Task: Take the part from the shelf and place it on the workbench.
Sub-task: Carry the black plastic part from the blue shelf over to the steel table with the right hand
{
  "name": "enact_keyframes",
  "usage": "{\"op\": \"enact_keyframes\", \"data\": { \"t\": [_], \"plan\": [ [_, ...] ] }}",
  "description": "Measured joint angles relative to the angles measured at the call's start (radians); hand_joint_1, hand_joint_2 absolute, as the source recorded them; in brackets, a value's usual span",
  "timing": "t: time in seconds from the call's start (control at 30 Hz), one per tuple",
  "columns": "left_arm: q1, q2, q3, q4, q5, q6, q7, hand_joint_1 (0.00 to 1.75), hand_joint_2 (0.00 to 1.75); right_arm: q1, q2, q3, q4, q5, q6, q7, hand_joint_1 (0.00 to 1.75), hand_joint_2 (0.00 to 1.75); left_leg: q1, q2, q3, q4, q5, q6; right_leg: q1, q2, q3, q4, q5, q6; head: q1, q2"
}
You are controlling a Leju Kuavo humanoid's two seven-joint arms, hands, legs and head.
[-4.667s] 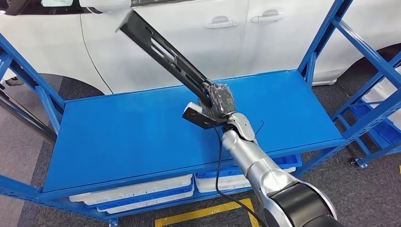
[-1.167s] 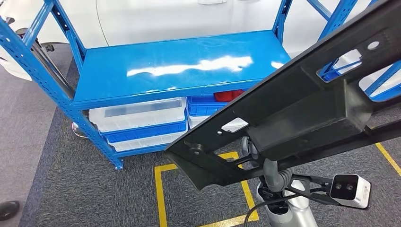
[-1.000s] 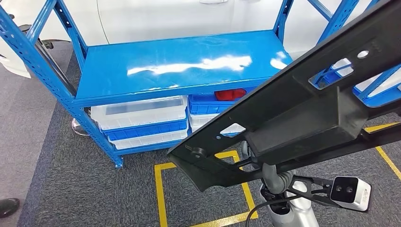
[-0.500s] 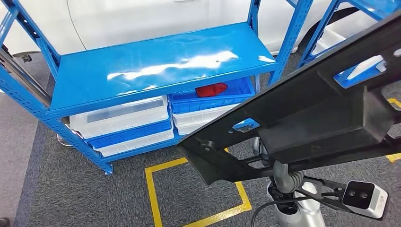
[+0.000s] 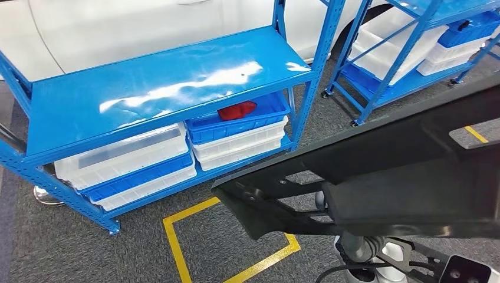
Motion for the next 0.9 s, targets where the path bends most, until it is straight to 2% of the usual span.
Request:
{"op": "enact_keyframes", "data": {
  "t": [0.03, 0.07, 0.1, 0.13, 0.17, 0.2, 0.23, 0.3, 0.33, 0.4, 0.43, 0.47, 0.5, 0.53, 0.57, 0.6, 0.63, 0.67, 0.7, 0.73, 0.77, 0.8, 0.83, 0.87, 0.9],
  "plan": [
    [0.001, 0.000, 0.000, 0.000, -0.001, -0.004, 0.001, 0.00, 1.75, 0.004, 0.001, 0.009, -0.009, 0.009, -0.009, 0.000, 1.75, 1.75, 0.000, 0.013, -0.001, 0.001, -0.001, -0.001, -0.003, -0.004, -0.011, 0.026, -0.002, 0.003, 0.000, 0.000],
    [0.001, -0.001, 0.000, 0.000, -0.002, -0.006, 0.002, 0.00, 1.75, 0.005, 0.001, 0.018, -0.018, 0.017, -0.020, 0.000, 1.75, 1.75, 0.000, 0.025, -0.001, 0.002, -0.002, -0.002, -0.007, -0.009, 0.000, 0.010, 0.014, 0.006, 0.000, 0.000],
    [0.000, -0.001, 0.000, 0.000, -0.005, -0.007, 0.002, 0.00, 1.75, 0.005, 0.001, 0.027, -0.027, 0.021, -0.031, 0.000, 1.75, 1.75, 0.000, 0.036, 0.000, 0.003, -0.003, -0.004, -0.009, -0.018, 0.031, -0.045, 0.045, 0.007, 0.000, 0.000],
    [-0.001, -0.002, -0.001, 0.000, -0.008, -0.007, 0.001, 0.00, 1.75, 0.001, 0.001, 0.034, -0.036, 0.022, -0.042, 0.000, 1.75, 1.75, 0.000, 0.045, 0.002, 0.005, -0.005, -0.007, -0.010, -0.038, 0.075, -0.122, 0.077, 0.006, 0.000, 0.000],
    [-0.001, -0.003, -0.002, 0.000, -0.011, -0.007, -0.001, 0.00, 1.75, -0.005, 0.001, 0.041, -0.045, 0.021, -0.053, 0.000, 1.75, 1.75, -0.003, 0.054, 0.003, 0.007, -0.008, -0.012, -0.007, -0.060, 0.112, -0.191, 0.099, 0.002, 0.000, 0.000],
    [-0.002, -0.004, -0.004, 0.000, -0.015, -0.008, -0.004, 0.00, 1.75, -0.012, 0.000, 0.047, -0.053, 0.017, -0.062, 0.000, 1.75, 1.75, -0.006, 0.062, 0.004, 0.009, -0.010, -0.018, -0.004, -0.075, 0.136, -0.238, 0.112, -0.004, 0.000, 0.000],
    [-0.002, -0.004, -0.006, 0.000, -0.018, -0.010, -0.008, 0.00, 1.75, -0.019, -0.002, 0.051, -0.060, 0.012, -0.070, 0.000, 1.75, 1.75, -0.008, 0.070, 0.005, 0.010, -0.012, -0.024, 0.000, -0.083, 0.146, -0.260, 0.115, -0.010, 0.000, 0.000],
    [-0.005, -0.004, -0.013, 0.000, -0.026, -0.016, -0.019, 0.00, 1.75, -0.027, -0.008, 0.054, -0.071, 0.003, -0.080, 0.000, 1.75, 1.75, -0.009, 0.086, 0.009, 0.009, -0.013, -0.036, 0.003, -0.066, 0.142, -0.264, 0.117, -0.023, 0.000, 0.000],
    [-0.008, -0.004, -0.017, 0.000, -0.028, -0.019, -0.026, 0.00, 1.75, -0.027, -0.011, 0.054, -0.076, 0.001, -0.083, 0.000, 1.75, 1.75, -0.007, 0.081, 0.010, 0.012, -0.018, -0.042, 0.001, -0.056, 0.142, -0.268, 0.120, -0.029, 0.000, 0.000],
    [-0.011, -0.005, -0.022, 0.000, -0.029, -0.020, -0.039, 0.00, 1.75, -0.027, -0.014, 0.055, -0.086, -0.001, -0.082, 0.000, 1.75, 1.75, -0.003, 0.040, -0.009, 0.065, -0.059, -0.051, -0.003, -0.037, 0.142, -0.274, 0.127, -0.042, 0.000, 0.000],
    [-0.011, -0.005, -0.023, 0.000, -0.029, -0.018, -0.044, 0.00, 1.75, -0.026, -0.015, 0.056, -0.090, -0.002, -0.077, 0.000, 1.75, 1.75, -0.001, 0.013, -0.034, 0.124, -0.094, -0.052, -0.003, -0.027, 0.141, -0.276, 0.129, -0.046, 0.000, 0.000],
    [-0.008, -0.006, -0.023, 0.000, -0.028, -0.014, -0.049, 0.00, 1.75, -0.024, -0.015, 0.057, -0.092, -0.004, -0.069, 0.000, 1.75, 1.75, 0.000, -0.004, -0.065, 0.196, -0.131, -0.053, -0.002, -0.016, 0.139, -0.276, 0.130, -0.049, 0.000, 0.000],
    [-0.006, -0.006, -0.023, 0.000, -0.026, -0.009, -0.053, 0.00, 1.75, -0.021, -0.015, 0.057, -0.093, -0.007, -0.058, 0.000, 1.75, 1.75, 0.000, -0.011, -0.096, 0.262, -0.158, -0.054, -0.001, -0.003, 0.137, -0.275, 0.132, -0.051, 0.000, 0.000],
    [-0.004, -0.006, -0.022, 0.000, -0.024, -0.006, -0.057, 0.00, 1.75, -0.018, -0.015, 0.057, -0.093, -0.010, -0.048, 0.000, 1.75, 1.75, 0.000, -0.014, -0.115, 0.303, -0.166, -0.054, 0.001, 0.011, 0.135, -0.275, 0.133, -0.052, 0.000, 0.000],
    [-0.003, -0.006, -0.022, 0.000, -0.022, -0.006, -0.059, 0.00, 1.75, -0.016, -0.015, 0.057, -0.093, -0.015, -0.037, 0.000, 1.75, 1.75, 0.000, -0.015, -0.117, 0.304, -0.153, -0.053, 0.002, 0.025, 0.135, -0.274, 0.134, -0.052, 0.000, 0.000],
    [-0.003, -0.006, -0.022, 0.000, -0.020, -0.007, -0.062, 0.00, 1.75, -0.016, -0.015, 0.056, -0.093, -0.019, -0.028, 0.000, 1.75, 1.75, 0.000, -0.018, -0.099, 0.264, -0.122, -0.050, 0.002, 0.039, 0.135, -0.272, 0.134, -0.052, 0.000, 0.000],
    [-0.004, -0.005, -0.022, 0.000, -0.019, -0.010, -0.063, 0.00, 1.75, -0.016, -0.014, 0.055, -0.093, -0.023, -0.021, 0.000, 1.75, 1.75, 0.000, -0.030, -0.067, 0.193, -0.081, -0.047, 0.002, 0.051, 0.135, -0.271, 0.134, -0.050, 0.000, 0.000],
    [-0.005, -0.003, -0.022, 0.000, -0.019, -0.014, -0.064, 0.00, 1.75, -0.016, -0.013, 0.052, -0.093, -0.026, -0.015, 0.000, 1.75, 1.75, 0.001, -0.054, -0.034, 0.121, -0.050, -0.042, 0.003, 0.063, 0.134, -0.268, 0.135, -0.047, 0.000, 0.000],
    [-0.005, -0.001, -0.022, 0.000, -0.019, -0.018, -0.066, 0.00, 1.75, -0.017, -0.011, 0.048, -0.093, -0.029, -0.010, 0.000, 1.75, 1.75, 0.001, -0.076, -0.010, 0.064, -0.030, -0.039, 0.003, 0.074, 0.131, -0.265, 0.136, -0.043, 0.000, 0.000],
    [-0.005, 0.001, -0.023, 0.000, -0.019, -0.021, -0.068, 0.00, 1.75, -0.018, -0.009, 0.044, -0.093, -0.032, -0.004, 0.000, 1.75, 1.75, 0.001, -0.094, 0.002, 0.031, -0.022, -0.035, 0.002, 0.085, 0.126, -0.263, 0.138, -0.037, 0.000, 0.000],
    [-0.006, 0.003, -0.022, 0.000, -0.018, -0.024, -0.069, 0.00, 1.75, -0.019, -0.007, 0.038, -0.093, -0.036, 0.002, 0.000, 1.75, 1.75, 0.000, -0.100, 0.005, 0.021, -0.024, -0.032, 0.001, 0.095, 0.121, -0.262, 0.141, -0.030, 0.000, 0.000],
    [-0.006, 0.005, -0.022, 0.000, -0.017, -0.025, -0.071, 0.00, 1.75, -0.019, -0.005, 0.031, -0.093, -0.039, 0.008, 0.000, 1.75, 1.75, -0.002, -0.091, 0.005, 0.018, -0.021, -0.028, -0.001, 0.107, 0.116, -0.263, 0.146, -0.023, 0.000, 0.000],
    [-0.008, 0.008, -0.022, 0.000, -0.015, -0.026, -0.073, 0.00, 1.75, -0.018, -0.002, 0.024, -0.093, -0.040, 0.015, 0.000, 1.75, 1.75, -0.001, -0.080, 0.006, 0.016, -0.017, -0.022, -0.002, 0.107, 0.113, -0.262, 0.147, -0.016, 0.000, 0.000],
    [-0.010, 0.010, -0.022, -0.001, -0.013, -0.025, -0.074, 0.00, 1.75, -0.017, 0.002, 0.016, -0.093, -0.041, 0.021, 0.000, 1.75, 1.75, 0.001, -0.068, 0.007, 0.012, -0.013, -0.015, -0.001, 0.092, 0.107, -0.252, 0.140, -0.012, 0.000, 0.000],
    [-0.011, 0.012, -0.022, -0.002, -0.011, -0.024, -0.076, 0.00, 1.75, -0.017, 0.006, 0.009, -0.094, -0.040, 0.028, 0.000, 1.75, 1.75, 0.002, -0.054, 0.008, 0.008, -0.009, -0.008, 0.001, 0.066, 0.093, -0.223, 0.122, -0.008, 0.000, 0.000]
  ]
}}
